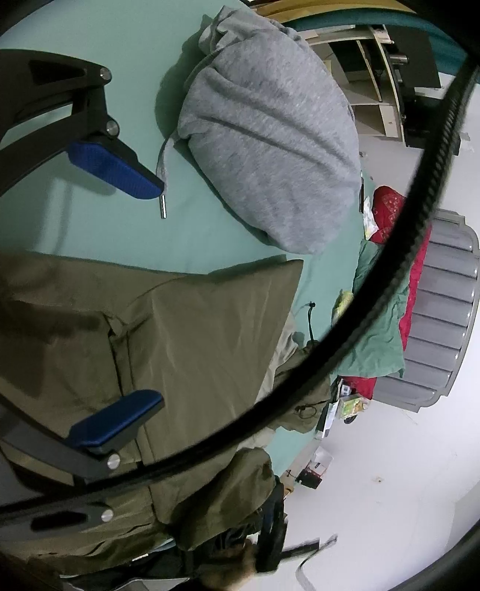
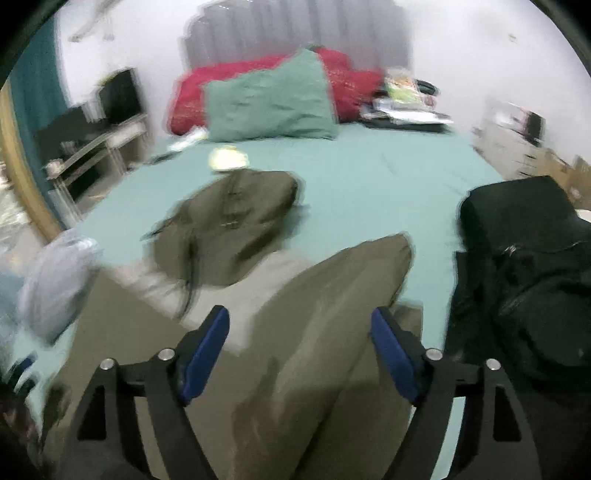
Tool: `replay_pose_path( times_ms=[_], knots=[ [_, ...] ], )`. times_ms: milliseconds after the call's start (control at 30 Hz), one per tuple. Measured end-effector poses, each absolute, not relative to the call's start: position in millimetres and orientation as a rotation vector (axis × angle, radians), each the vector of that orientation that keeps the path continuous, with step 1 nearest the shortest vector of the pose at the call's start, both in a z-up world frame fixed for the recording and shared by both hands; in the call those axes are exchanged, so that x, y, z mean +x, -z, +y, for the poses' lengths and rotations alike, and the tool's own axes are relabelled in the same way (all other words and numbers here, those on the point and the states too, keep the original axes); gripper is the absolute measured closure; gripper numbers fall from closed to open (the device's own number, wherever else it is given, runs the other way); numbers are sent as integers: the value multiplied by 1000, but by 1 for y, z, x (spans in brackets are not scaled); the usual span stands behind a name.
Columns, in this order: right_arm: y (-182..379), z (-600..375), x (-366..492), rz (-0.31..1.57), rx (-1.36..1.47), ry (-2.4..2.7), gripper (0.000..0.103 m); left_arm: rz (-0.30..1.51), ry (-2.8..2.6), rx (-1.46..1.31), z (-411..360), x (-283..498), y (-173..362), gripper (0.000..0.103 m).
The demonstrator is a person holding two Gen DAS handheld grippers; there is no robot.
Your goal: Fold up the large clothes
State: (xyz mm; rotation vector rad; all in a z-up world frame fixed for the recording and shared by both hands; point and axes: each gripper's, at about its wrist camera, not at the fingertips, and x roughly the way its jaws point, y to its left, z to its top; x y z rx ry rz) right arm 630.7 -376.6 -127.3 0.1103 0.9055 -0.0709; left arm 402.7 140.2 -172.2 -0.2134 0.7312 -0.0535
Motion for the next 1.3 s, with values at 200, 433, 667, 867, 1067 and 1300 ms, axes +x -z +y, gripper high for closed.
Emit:
replay_pose_path(
  times_ms=[200, 433, 667, 867, 1067, 1300],
  knots=[
    [166, -380, 684, 1043, 107, 64, 102, 766, 81, -270, 146, 410, 178, 0],
    [60, -292, 647, 699, -108, -20, 103, 719, 80, -284, 151, 402, 164, 0],
    [-25, -156, 592, 398, -278, -172, 101, 640, 26, -211, 155, 384, 142, 0],
    [92, -63, 550, 734, -183, -591, 10, 634, -5, -264, 177, 380, 135, 0],
    [149, -69, 519, 877, -156, -647, 10, 650, -26, -312, 195, 385, 139, 0],
    [144, -139, 576, 807, 21, -382, 10, 680, -28, -340, 189, 395, 149, 0]
  ],
)
